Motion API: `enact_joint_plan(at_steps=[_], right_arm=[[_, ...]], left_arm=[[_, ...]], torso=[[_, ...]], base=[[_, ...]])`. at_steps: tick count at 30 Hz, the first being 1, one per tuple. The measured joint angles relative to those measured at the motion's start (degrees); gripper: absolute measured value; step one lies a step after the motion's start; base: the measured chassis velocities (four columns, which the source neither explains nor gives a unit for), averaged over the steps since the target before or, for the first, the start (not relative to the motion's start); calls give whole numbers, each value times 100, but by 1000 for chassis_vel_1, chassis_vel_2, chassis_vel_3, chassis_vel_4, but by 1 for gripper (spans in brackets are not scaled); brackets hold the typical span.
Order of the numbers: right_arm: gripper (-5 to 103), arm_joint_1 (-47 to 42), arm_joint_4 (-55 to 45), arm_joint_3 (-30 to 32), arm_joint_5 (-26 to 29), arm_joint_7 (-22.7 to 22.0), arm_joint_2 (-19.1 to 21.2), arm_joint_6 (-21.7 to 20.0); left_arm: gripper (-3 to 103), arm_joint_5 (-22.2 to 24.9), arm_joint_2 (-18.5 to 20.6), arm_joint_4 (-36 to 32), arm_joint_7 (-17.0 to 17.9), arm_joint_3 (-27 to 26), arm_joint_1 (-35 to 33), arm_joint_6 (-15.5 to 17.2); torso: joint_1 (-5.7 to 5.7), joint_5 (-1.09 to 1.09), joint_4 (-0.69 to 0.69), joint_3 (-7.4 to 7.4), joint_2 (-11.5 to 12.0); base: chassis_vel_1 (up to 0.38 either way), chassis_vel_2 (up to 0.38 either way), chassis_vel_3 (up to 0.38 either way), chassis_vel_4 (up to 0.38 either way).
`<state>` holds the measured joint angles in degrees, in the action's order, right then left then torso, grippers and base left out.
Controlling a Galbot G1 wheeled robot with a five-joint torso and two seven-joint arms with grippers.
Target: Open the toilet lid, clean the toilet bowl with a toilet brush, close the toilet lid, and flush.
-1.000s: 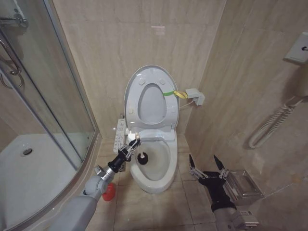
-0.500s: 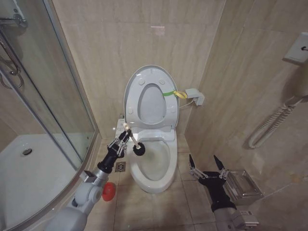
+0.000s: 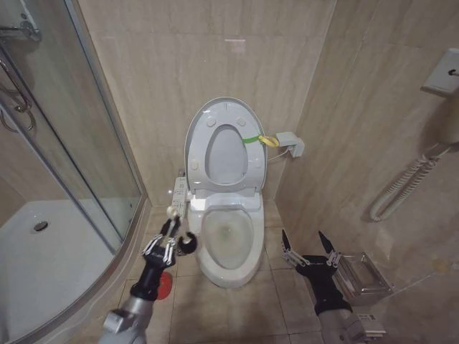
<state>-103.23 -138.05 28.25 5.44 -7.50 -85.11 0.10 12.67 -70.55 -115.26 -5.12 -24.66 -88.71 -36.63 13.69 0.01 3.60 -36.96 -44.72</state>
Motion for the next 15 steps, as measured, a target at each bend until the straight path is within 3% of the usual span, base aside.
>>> enact_joint_plan(at_steps=[8, 15], right_arm=[[100, 0, 0, 0, 0, 0, 0, 0], [100, 0, 0, 0, 0, 0, 0, 0]], left_arm=[[16, -328, -351, -63, 700, -339, -497, 162], [16, -246, -451, 216, 829, -563, -676, -1]], torso=[[0, 0, 1, 0, 0], [0, 0, 0, 0, 0]], base=[[0, 0, 0, 0], [0, 0, 0, 0]])
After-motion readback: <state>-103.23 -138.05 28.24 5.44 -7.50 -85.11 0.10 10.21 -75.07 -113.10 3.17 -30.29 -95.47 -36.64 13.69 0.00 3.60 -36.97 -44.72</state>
